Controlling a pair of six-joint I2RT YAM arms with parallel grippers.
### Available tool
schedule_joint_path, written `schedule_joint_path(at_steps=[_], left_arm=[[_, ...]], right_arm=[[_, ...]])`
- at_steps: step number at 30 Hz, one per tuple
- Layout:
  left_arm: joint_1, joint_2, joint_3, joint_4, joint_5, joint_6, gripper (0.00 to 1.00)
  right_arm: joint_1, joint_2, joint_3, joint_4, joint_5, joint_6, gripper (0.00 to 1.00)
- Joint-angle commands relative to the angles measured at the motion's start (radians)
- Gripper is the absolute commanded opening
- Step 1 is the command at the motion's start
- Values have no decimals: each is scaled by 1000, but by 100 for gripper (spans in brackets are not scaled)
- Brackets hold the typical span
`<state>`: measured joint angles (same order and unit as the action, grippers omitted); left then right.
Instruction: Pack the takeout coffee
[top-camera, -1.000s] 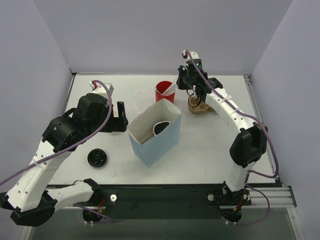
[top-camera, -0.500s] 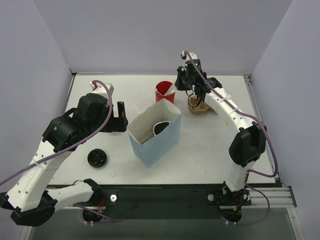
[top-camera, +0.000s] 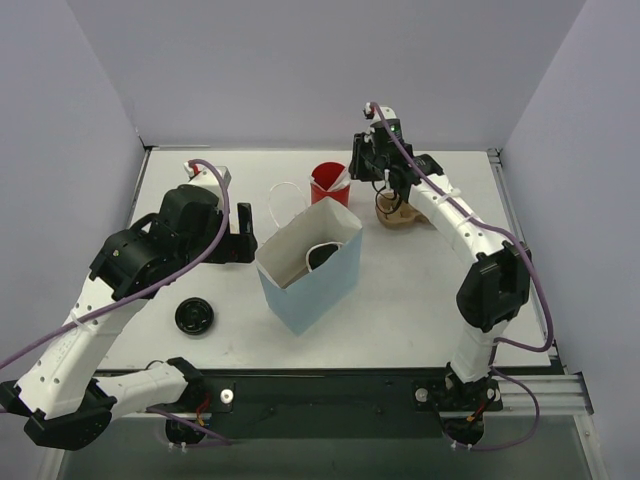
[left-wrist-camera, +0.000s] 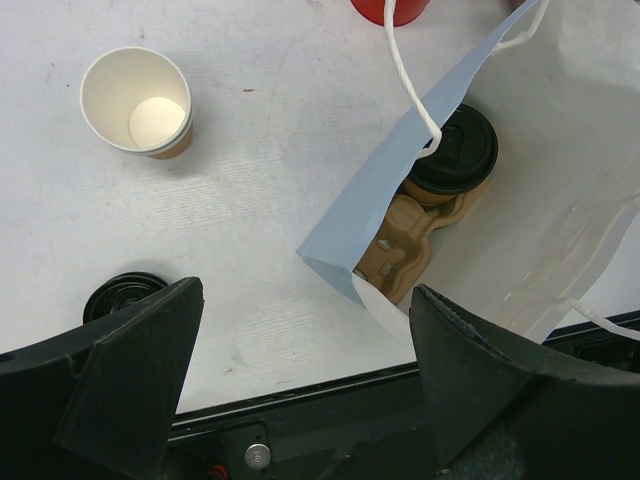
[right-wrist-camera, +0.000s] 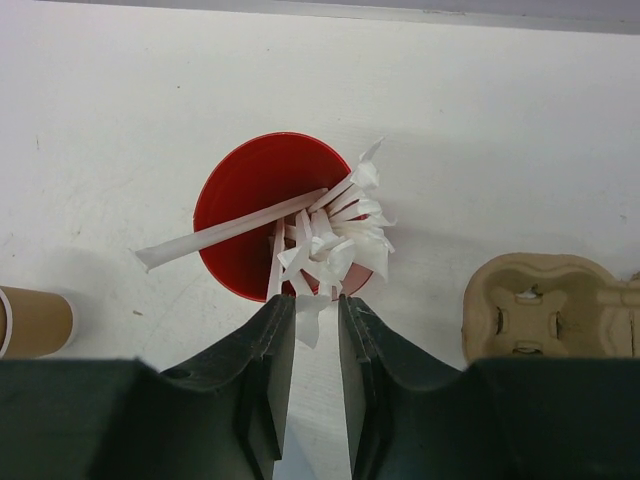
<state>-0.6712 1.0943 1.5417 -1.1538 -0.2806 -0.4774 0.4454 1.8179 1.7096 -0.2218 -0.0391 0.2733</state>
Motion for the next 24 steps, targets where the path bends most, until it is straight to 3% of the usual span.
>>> schedule_joint_path(at_steps=[1,20,24], left_arm=[[9,-4,17,46,-3,10,94],[12,-28,-20,71,9,-23,94],[12,-34,-22,69,8,-27,94]], right_arm=[[-7,9,30,2,-5,32,26],[6,55,59,7,-12,60,30],[6,69,73,4,-7,64,25]])
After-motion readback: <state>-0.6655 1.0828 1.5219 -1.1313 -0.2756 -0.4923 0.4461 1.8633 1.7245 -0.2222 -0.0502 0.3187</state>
